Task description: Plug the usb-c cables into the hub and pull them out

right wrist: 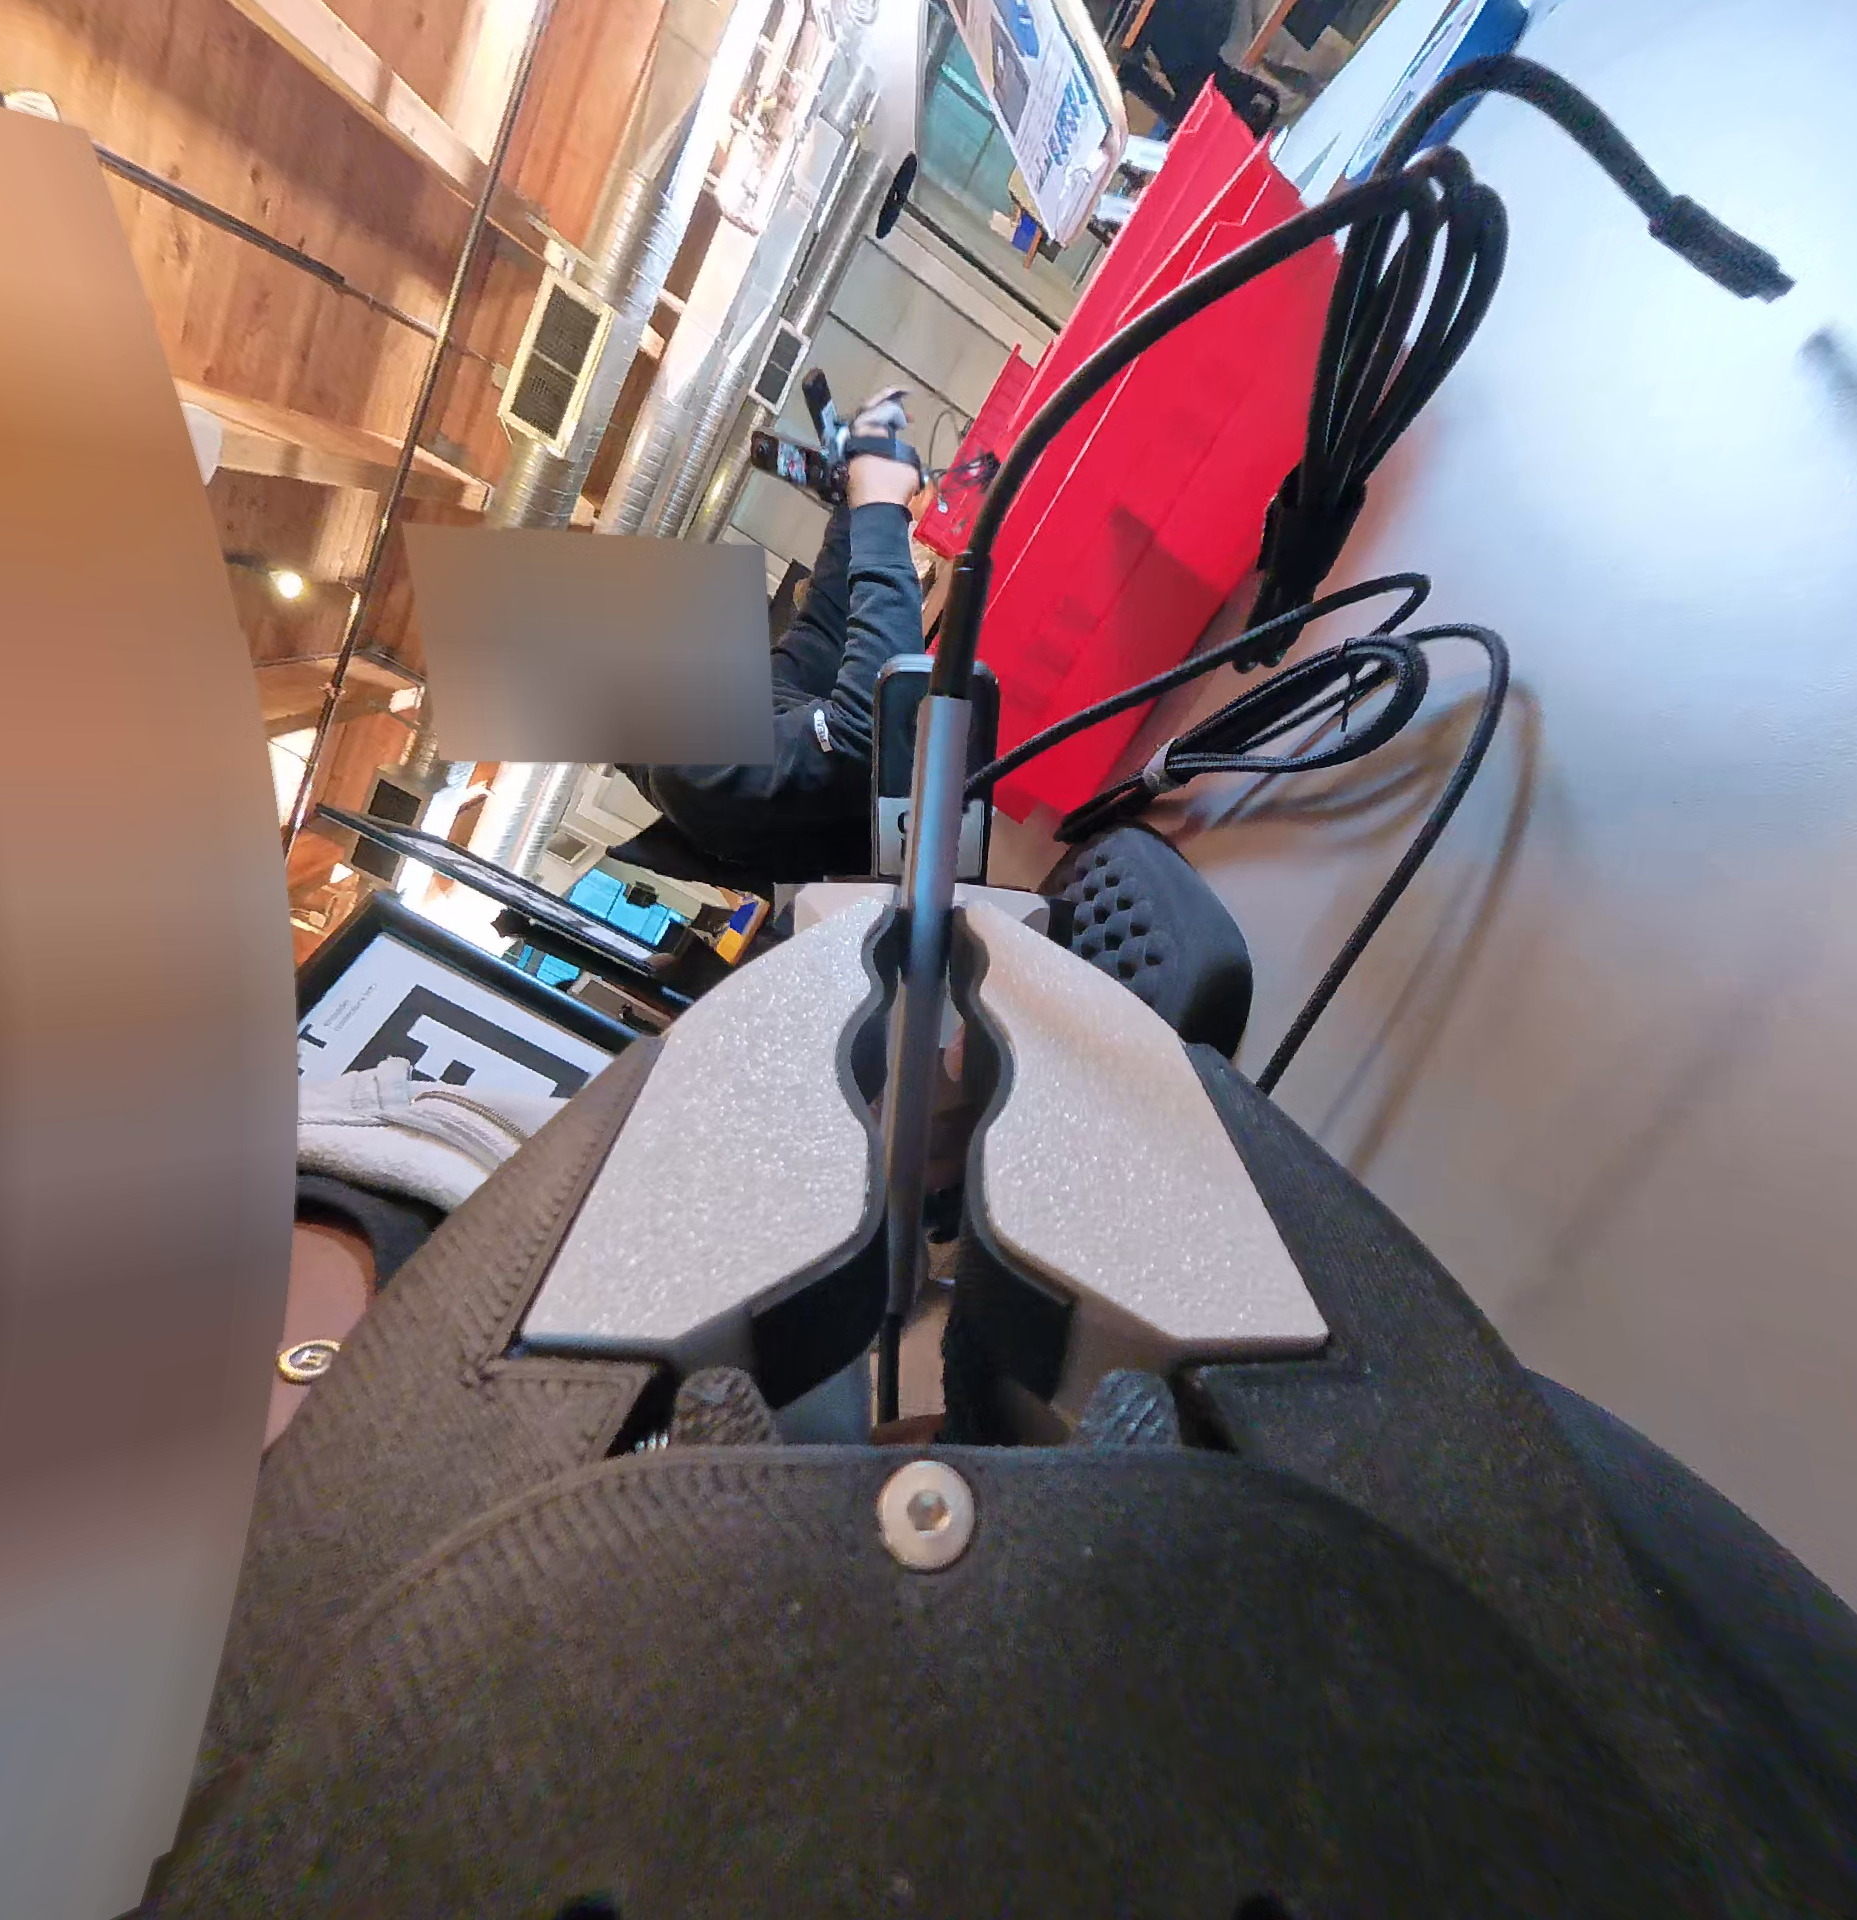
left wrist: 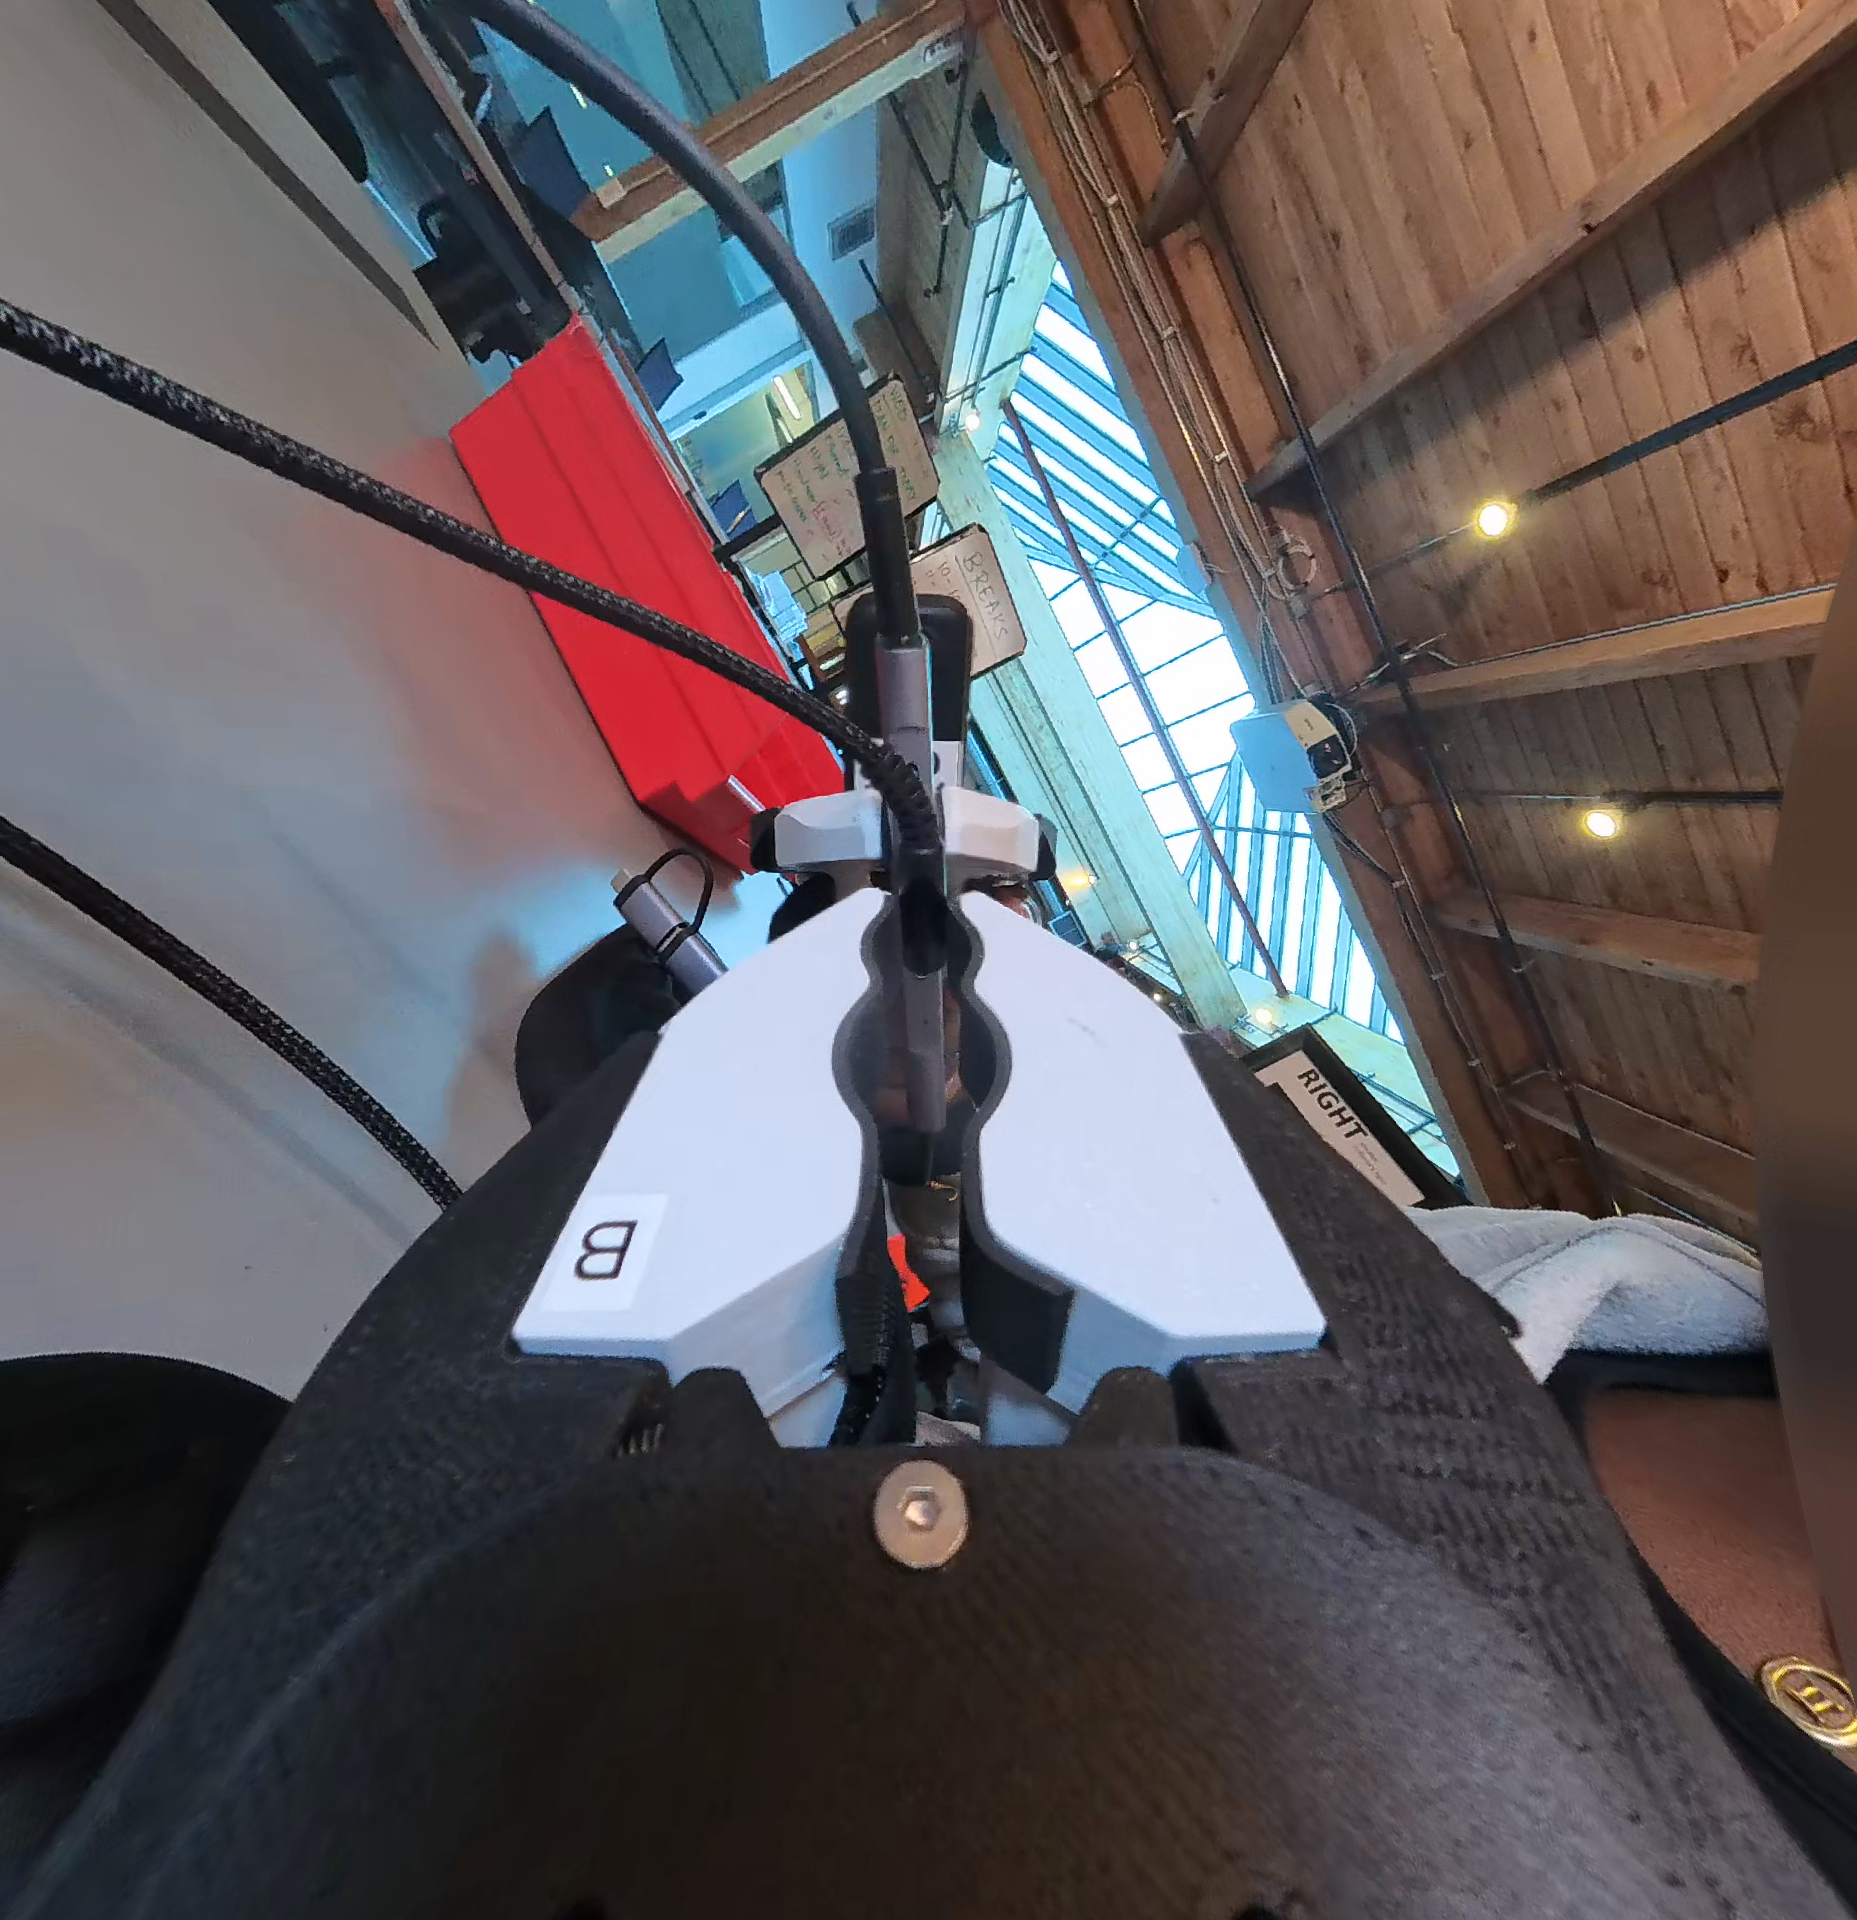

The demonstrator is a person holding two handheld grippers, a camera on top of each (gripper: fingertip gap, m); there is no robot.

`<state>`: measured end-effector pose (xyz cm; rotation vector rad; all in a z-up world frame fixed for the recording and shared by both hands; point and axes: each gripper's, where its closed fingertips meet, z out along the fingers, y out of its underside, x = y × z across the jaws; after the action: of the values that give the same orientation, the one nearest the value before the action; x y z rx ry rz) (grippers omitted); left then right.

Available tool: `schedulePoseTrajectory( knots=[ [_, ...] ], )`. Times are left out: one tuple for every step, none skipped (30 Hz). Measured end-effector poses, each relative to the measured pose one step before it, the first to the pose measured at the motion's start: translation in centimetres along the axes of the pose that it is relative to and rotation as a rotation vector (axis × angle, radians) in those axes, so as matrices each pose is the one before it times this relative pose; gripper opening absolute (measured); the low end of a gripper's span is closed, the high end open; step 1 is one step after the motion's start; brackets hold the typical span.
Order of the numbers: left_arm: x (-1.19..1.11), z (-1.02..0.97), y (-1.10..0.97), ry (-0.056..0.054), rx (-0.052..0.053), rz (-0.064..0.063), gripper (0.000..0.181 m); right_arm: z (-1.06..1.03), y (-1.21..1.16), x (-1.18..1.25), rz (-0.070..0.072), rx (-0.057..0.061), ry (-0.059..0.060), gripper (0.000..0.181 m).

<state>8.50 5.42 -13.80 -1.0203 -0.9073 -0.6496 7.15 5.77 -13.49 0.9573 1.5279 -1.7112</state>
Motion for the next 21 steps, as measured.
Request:
schedulePoseTrajectory(
  knots=[
    [-0.032, 0.091, 0.206, -0.0035, -0.0122, 0.0092, 0.008, 0.101, 0.176, -0.025, -0.0046, -0.0087, 0.0004, 0.009],
    [0.062, 0.052, 0.061, -0.0019, -0.0032, 0.0123, 0.008, 0.019, -0.003, -0.066, 0.0009, 0.0016, -0.0038, 0.009],
    [0.077, 0.007, 0.014, 0.0014, -0.0012, 0.0073, 0.008, -0.001, 0.005, -0.084, 0.0031, -0.0018, -0.0067, 0.008],
    [0.052, 0.005, 0.038, 0.0038, -0.0012, 0.0041, 0.008, -0.002, 0.048, -0.044, -0.0026, -0.0046, -0.0029, 0.009],
    [0.042, -0.026, 0.055, 0.0033, -0.002, 0.0011, 0.008, 0.014, 0.057, -0.063, -0.0058, -0.0053, -0.0016, 0.009],
    [0.091, -0.02, 0.067, 0.0063, -0.0025, 0.0047, 0.008, 0.016, 0.067, -0.102, -0.004, -0.0065, -0.003, 0.009],
    [0.1, -0.012, 0.079, 0.0048, -0.0031, 0.0088, 0.008, 0.022, 0.051, -0.087, -0.0061, -0.0059, -0.0006, 0.009],
    [0.038, 0.017, 0.13, -0.0012, -0.0062, 0.0106, 0.008, 0.017, 0.053, -0.047, -0.0099, -0.0082, 0.0035, 0.009],
    [-0.003, 0.019, 0.13, -0.0058, -0.0053, 0.0125, 0.008, 0.017, 0.086, -0.009, -0.0105, -0.0125, 0.0059, 0.008],
    [0.013, 0.049, 0.165, -0.004, -0.009, 0.0125, 0.008, -0.002, 0.055, -0.052, -0.0081, -0.0123, 0.0026, 0.008],
    [0.047, 0.038, 0.117, 0.0008, -0.0069, 0.0058, 0.008, 0.003, 0.039, -0.047, -0.0049, -0.0099, 0.0028, 0.008],
    [0.028, 0.01, 0.029, 0.0014, -0.0003, 0.0022, 0.008, 0.024, 0.046, -0.011, -0.0064, -0.0066, 0.0056, 0.008],
    [-0.046, -0.009, 0.06, -0.0022, -0.0031, 0.002, 0.008, 0.007, 0.089, 0.027, -0.0092, -0.007, 0.0082, 0.008],
    [-0.027, 0.013, 0.092, -0.0018, -0.0027, 0.0044, 0.008, -0.004, 0.119, 0.015, -0.0074, -0.0071, 0.0062, 0.008],
    [0.011, 0.023, 0.13, -0.0018, -0.0066, 0.0085, 0.008, -0.021, 0.146, -0.067, -0.0055, -0.0094, -0.0001, 0.008],
    [0.101, 0.05, 0.21, 0.0042, -0.0136, 0.0067, 0.008, -0.015, 0.248, -0.099, -0.004, -0.0183, -0.0042, 0.008],
    [0.056, 0.031, 0.179, 0.0045, -0.0126, 0.0027, 0.008, -0.065, 0.194, -0.065, -0.0019, -0.0185, -0.0027, 0.008],
    [0.03, 0.053, 0.181, 0.0027, -0.0118, 0.0038, 0.007, -0.07, 0.138, -0.034, -0.001, -0.0136, -0.0005, 0.009],
    [0.031, 0.05, 0.138, 0.0018, -0.0106, 0.0035, 0.008, -0.049, 0.102, -0.03, -0.0033, -0.0093, 0.0016, 0.009],
    [0.029, 0.031, 0.073, 0.0044, -0.006, -0.0007, 0.008, -0.014, 0.068, -0.021, -0.0017, -0.0046, 0.0029, 0.009],
    [0.021, 0.001, 0.054, 0.0042, -0.004, -0.0013, 0.007, 0.002, 0.06, -0.014, -0.0004, -0.0025, 0.0023, 0.009]
  ],
)
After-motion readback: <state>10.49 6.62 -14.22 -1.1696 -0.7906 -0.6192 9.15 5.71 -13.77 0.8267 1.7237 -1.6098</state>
